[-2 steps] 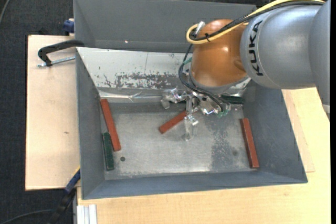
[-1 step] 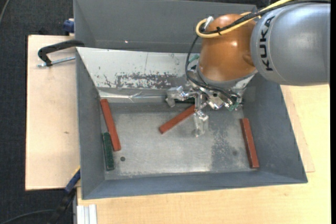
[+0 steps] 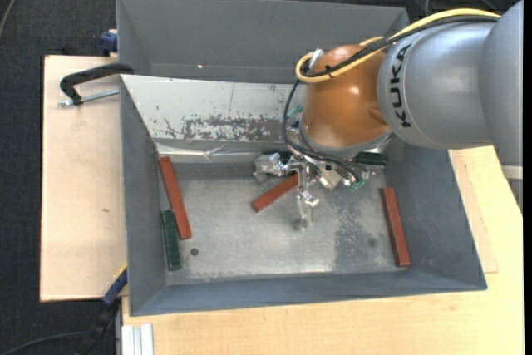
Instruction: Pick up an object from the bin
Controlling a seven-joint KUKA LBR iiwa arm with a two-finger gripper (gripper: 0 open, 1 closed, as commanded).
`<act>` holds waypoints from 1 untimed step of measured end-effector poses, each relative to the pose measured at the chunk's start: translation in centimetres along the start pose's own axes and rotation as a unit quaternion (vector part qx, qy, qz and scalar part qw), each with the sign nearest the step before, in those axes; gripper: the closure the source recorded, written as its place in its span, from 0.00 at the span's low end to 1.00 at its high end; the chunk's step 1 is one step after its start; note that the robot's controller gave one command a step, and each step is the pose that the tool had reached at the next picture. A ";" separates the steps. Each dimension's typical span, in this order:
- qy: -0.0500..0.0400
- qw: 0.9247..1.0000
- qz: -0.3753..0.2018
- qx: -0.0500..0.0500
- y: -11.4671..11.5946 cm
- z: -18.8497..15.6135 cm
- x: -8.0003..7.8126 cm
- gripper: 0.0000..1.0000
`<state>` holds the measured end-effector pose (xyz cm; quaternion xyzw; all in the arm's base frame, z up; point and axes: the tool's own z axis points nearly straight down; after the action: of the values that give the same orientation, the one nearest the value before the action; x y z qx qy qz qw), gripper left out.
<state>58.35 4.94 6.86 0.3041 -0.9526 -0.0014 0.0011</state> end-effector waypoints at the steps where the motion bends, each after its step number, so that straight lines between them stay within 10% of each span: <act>1: -0.002 1.000 0.001 0.001 0.0 -0.1 -0.1 0.00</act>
Offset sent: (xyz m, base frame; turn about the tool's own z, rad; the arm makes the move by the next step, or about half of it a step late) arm 0.0000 0.0000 0.0000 0.0000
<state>58.43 5.05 6.97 0.3034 -0.9529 -0.0009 -0.0008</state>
